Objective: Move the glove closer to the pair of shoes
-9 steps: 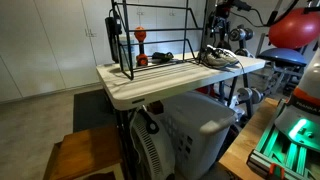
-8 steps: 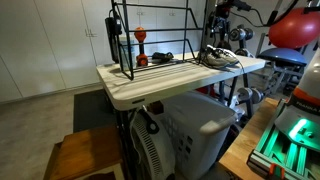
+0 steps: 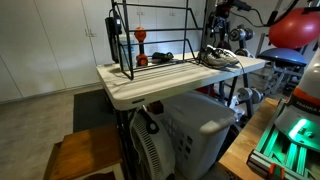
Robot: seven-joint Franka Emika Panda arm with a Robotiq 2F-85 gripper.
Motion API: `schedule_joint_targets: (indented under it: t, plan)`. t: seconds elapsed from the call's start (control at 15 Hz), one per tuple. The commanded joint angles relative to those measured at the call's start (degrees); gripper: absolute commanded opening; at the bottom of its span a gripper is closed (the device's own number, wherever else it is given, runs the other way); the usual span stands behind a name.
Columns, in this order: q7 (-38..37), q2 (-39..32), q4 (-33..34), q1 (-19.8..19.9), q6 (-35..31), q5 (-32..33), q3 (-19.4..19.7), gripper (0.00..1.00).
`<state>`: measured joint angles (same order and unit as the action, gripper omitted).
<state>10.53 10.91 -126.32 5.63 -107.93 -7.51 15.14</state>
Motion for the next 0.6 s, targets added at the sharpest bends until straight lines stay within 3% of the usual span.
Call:
schedule_joint_targets:
  t: [0.0, 0.4, 0.53]
  plan:
    - [0.2, -0.1, 0.1, 1.4, 0.2, -0.2, -1.3, 1.00]
    - [0.2, -0.1, 0.1, 1.4, 0.2, -0.2, -1.3, 1.00]
    - [1.6, 1.5, -2.9, 0.9, -3.6, -0.4, -2.1, 1.00]
